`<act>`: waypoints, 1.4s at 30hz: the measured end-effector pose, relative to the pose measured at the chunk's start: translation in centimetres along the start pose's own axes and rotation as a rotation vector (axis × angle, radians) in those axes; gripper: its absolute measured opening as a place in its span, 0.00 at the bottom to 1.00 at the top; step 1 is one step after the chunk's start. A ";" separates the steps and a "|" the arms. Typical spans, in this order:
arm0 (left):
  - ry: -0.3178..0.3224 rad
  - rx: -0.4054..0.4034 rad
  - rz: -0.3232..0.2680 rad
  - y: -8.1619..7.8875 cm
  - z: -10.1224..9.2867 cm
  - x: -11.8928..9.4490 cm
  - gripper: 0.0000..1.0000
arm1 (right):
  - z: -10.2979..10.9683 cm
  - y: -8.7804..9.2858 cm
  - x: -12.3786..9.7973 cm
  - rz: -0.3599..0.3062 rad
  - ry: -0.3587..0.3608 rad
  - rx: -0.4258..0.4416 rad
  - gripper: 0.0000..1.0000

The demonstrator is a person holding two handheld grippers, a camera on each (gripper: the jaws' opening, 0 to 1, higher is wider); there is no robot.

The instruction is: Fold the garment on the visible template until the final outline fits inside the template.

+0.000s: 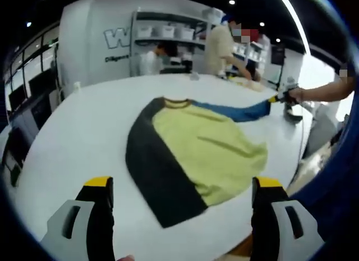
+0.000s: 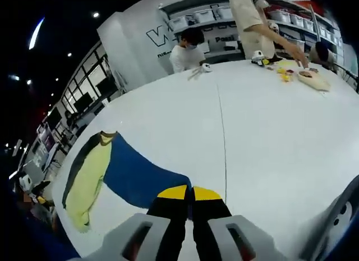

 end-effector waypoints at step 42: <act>-0.008 0.016 -0.011 0.2 -1.0 -0.3 0.97 | 4.3 3.5 -0.8 -0.067 -0.074 -0.114 0.06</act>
Point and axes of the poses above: the point that each gripper's makers call its tool centre point, and the gripper's own axes: x roughly forward along the fingers, z roughly to its left, y roughly out of its underside, the point moved 4 cm from there along -x, roughly backward along the fingers, and after that the axes turned 4 degrees about -x, right-handed, at the moved point
